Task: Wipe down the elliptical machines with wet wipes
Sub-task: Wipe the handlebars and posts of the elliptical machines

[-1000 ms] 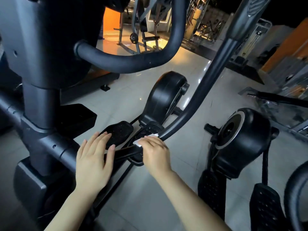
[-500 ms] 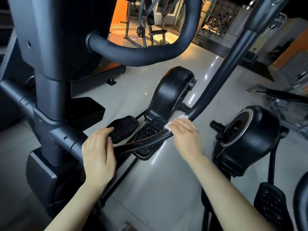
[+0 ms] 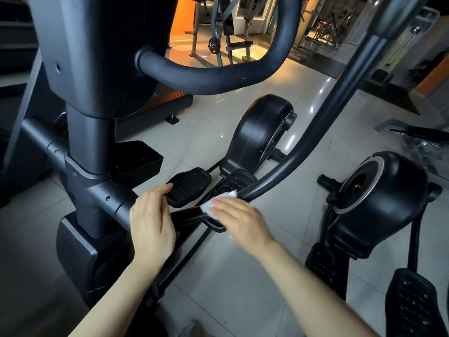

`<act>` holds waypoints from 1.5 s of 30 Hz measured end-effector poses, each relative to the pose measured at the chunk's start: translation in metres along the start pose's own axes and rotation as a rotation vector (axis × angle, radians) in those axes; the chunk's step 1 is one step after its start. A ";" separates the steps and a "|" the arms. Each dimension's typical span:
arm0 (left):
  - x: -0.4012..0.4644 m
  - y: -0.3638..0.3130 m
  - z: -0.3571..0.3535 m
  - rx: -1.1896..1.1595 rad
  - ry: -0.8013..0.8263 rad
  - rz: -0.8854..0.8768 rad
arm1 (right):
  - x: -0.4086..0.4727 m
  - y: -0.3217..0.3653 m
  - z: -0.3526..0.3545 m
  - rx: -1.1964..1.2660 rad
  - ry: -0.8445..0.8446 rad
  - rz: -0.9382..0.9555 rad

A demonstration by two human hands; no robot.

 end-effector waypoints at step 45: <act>-0.092 0.067 0.202 -0.472 -0.527 0.657 | 0.101 0.219 -0.102 1.476 0.564 -0.882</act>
Point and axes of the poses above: each hand's wrist, its own x-axis towards the middle knuckle, its own z-axis out of the back of the hand, y = z × x, the point moved 7 cm from there along x, towards the middle knuckle, and after that the axes turned 1 degree about -x, right-handed, at the moved point
